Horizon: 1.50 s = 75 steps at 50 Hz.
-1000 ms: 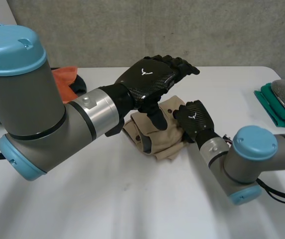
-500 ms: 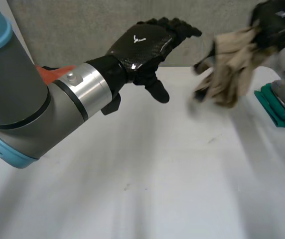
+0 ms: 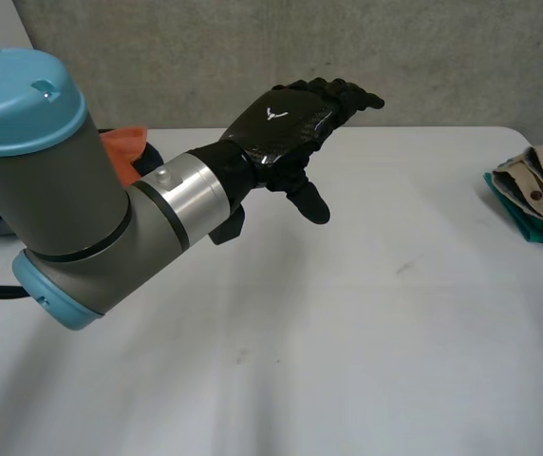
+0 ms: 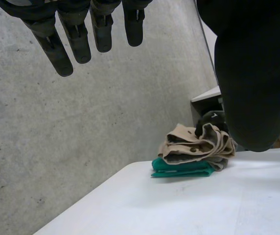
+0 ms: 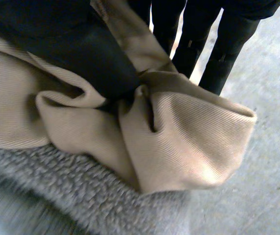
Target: Fold the laundry.
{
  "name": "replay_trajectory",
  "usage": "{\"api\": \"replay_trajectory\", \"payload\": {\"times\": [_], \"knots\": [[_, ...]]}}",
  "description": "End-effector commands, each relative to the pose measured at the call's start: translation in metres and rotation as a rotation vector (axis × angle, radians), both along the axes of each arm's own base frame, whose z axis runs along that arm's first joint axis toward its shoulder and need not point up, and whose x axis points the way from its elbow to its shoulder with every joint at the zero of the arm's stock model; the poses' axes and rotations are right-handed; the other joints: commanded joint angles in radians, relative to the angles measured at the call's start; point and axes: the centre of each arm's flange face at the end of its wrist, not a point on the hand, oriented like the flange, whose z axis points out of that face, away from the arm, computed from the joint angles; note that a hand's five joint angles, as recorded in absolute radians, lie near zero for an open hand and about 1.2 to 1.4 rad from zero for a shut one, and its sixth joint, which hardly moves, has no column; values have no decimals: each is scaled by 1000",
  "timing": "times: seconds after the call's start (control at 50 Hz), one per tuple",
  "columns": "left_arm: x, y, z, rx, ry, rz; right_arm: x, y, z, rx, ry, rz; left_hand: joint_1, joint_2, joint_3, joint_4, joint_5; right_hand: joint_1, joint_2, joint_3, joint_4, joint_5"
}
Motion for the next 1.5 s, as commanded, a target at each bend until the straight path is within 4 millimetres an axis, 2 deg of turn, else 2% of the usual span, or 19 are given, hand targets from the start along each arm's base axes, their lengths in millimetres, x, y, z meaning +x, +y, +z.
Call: {"api": "replay_trajectory", "payload": {"times": [0.02,0.14,0.32,0.48,0.52,0.62,0.7,0.72,0.82,0.86,0.88,0.94,0.96,1.04,1.14,1.22,1.26,1.38,1.5], "knots": [[0,0,2,-6,5,1,2,8,19,5,-25,-4,32,19,14,27,6,-681,-753,-770,-792,-799],[-1,1,5,-11,10,-2,6,17,85,-80,-95,-8,32,19,14,27,6,-902,-975,-991,-1013,-1021],[-7,15,4,-1,8,-35,1,45,115,20,-156,-77,26,13,9,21,0,-902,-975,-991,-1013,-1021],[-9,22,6,1,8,-50,-62,77,153,70,-96,-364,29,16,11,24,3,-902,-975,-991,-1013,-1021],[-9,24,8,-3,13,-52,-85,81,169,27,-4,-466,29,16,11,24,3,-902,-975,-991,-1013,-1021],[-8,25,30,-47,69,-52,-107,79,211,-143,146,-614,32,19,14,27,6,-902,-975,-991,-1013,-1021],[-1,19,71,-104,191,6,-75,65,241,-322,169,-560,32,19,14,27,6,-902,-975,-991,-1013,-1021],[1,17,79,-110,218,26,-46,61,259,-418,167,-497,35,22,17,30,9,-902,-975,-991,-1013,-1021],[23,-1,124,-182,372,196,35,72,303,-660,152,-304,47,33,29,41,21,-902,-975,-991,-1013,-1021],[39,-14,140,-216,413,285,65,76,302,-686,145,-215,47,33,29,41,21,-902,-975,-991,-1013,-1021],[45,-20,143,-227,422,319,98,81,297,-693,141,-102,47,33,29,41,21,-902,-975,-991,-1013,-1021],[77,-51,148,-266,407,457,152,92,278,-660,137,92,47,33,29,41,21,-902,-975,-991,-1013,-1021],[87,-61,147,-275,387,497,187,103,261,-615,123,218,47,33,29,41,21,-902,-975,-991,-1013,-1021],[132,-104,126,-305,219,698,243,136,211,-449,93,433,32,19,14,27,6,-902,-975,-991,-1013,-1021],[167,-166,52,-301,-111,859,258,161,161,-204,73,484,12,-2,-6,6,-14,-902,-975,-991,-1013,-1021],[188,-209,-27,-276,-380,894,266,179,122,-31,97,518,0,-14,-18,-6,-26,-902,-975,-991,-1013,-1021],[192,-223,-51,-282,-427,900,275,191,99,42,129,555,-3,-16,-21,-9,-29,-902,-975,-991,-1013,-1021],[213,-273,-123,-396,-449,923,274,207,69,139,188,554,-18,-31,-36,-23,-44,-902,-975,-991,-1013,-1021],[215,-295,-177,-450,-429,835,270,221,49,206,198,554,0,-14,-18,-6,-26,-902,-975,-991,-1013,-1021]]}}
